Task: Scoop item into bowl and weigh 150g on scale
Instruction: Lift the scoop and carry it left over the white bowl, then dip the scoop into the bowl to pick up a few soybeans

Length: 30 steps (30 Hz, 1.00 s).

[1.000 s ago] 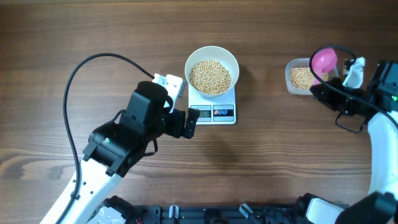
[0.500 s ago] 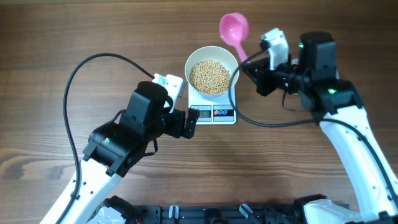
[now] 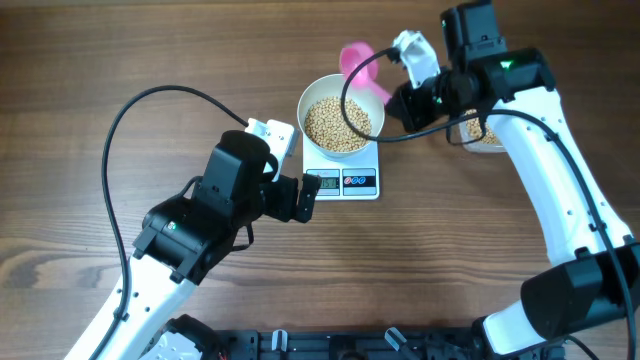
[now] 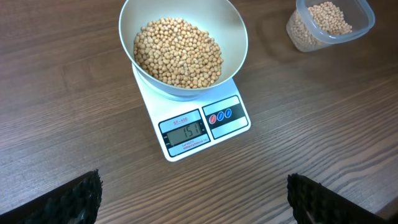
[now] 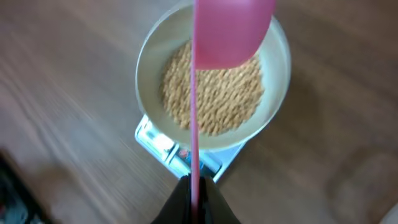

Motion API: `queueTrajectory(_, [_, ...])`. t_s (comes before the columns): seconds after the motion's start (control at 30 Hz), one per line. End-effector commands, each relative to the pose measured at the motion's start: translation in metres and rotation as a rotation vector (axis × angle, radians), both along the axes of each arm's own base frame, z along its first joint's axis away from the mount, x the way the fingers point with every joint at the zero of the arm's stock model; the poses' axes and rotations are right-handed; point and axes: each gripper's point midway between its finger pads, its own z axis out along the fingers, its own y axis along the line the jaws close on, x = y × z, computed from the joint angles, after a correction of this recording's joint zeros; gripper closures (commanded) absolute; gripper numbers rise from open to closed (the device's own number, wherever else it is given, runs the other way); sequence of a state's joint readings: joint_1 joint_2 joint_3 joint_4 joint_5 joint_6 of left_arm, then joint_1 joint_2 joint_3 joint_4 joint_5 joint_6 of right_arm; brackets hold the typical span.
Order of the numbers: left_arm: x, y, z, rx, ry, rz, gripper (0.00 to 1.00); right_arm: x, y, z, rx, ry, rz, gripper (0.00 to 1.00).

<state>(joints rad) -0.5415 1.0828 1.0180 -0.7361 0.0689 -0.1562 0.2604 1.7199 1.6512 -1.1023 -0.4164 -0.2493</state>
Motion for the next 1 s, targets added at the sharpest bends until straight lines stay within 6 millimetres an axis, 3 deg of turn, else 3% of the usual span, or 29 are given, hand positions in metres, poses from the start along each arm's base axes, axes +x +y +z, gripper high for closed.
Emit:
queueTrajectory(0.0, [0.001,-0.001,0.002,-0.012,0.003,0.005,0.0,0.003,0.004,-0.017,-0.063,0.009,0.053,0.95])
queueTrajectory(0.23, [0.001,-0.001,0.002,-0.012,0.003,0.005,0.0,0.007,0.009,-0.039,-0.18,-0.014,0.111,0.96])
queueTrajectory(0.37, [0.001,-0.001,0.002,-0.012,0.003,0.005,0.0,0.025,0.013,-0.054,-0.275,-0.078,0.108,0.96])
queueTrajectory(0.5, [0.001,-0.001,0.002,-0.012,0.003,0.005,0.0,0.03,0.012,-0.068,-0.339,-0.075,0.097,0.96])
queueTrajectory(0.73, [0.001,-0.001,0.002,-0.012,0.003,0.005,0.0,0.034,0.015,-0.079,-0.331,-0.05,0.054,0.96])
queueTrajectory(0.97, [0.001,-0.001,0.002,-0.012,0.003,0.005,0.0,0.024,0.028,-0.085,-0.338,-0.034,0.091,0.96])
